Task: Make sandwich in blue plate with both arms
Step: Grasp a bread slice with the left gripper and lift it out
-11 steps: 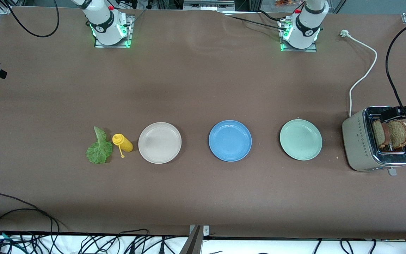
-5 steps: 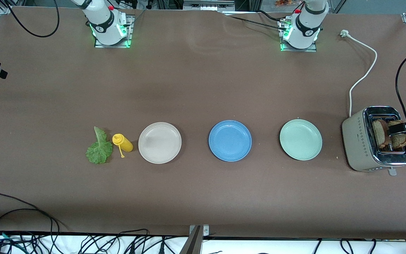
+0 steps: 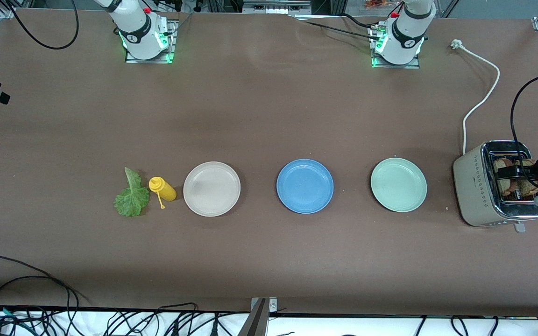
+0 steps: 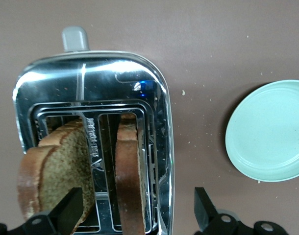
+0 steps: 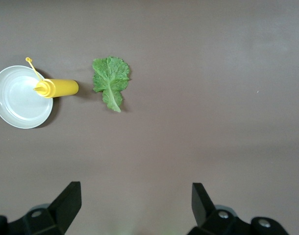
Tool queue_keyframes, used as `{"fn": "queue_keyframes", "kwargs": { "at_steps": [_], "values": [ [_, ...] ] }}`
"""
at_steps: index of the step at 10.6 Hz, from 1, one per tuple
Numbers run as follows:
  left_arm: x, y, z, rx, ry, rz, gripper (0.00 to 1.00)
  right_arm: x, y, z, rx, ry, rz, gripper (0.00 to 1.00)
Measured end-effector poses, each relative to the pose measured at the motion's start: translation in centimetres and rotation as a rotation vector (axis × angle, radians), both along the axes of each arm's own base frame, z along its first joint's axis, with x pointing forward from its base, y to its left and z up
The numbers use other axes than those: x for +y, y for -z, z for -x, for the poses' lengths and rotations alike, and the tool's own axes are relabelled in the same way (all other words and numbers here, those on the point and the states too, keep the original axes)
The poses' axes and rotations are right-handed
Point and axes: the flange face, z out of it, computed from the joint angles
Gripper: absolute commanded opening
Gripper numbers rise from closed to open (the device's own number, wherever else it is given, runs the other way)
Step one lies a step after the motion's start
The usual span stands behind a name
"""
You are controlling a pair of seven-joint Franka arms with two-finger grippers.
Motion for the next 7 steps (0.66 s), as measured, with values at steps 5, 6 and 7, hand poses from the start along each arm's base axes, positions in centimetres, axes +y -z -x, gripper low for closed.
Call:
{"fn": "queue_keyframes", "kwargs": {
  "at_steps": [5,6,7],
  "values": [
    [-0.82,1.53,1.0,0.093,0.057,-0.038,0.0,0.0,0.0,0.0,0.0,0.0,0.0,1.0],
    [-0.67,1.48,1.01,0.102,0.079,-0.078,0.0,0.0,0.0,0.0,0.0,0.0,0.0,1.0],
    [-0.77,1.32,0.96,0.105,0.094,-0.101,0.0,0.0,0.0,0.0,0.0,0.0,0.0,1.0]
  ]
}}
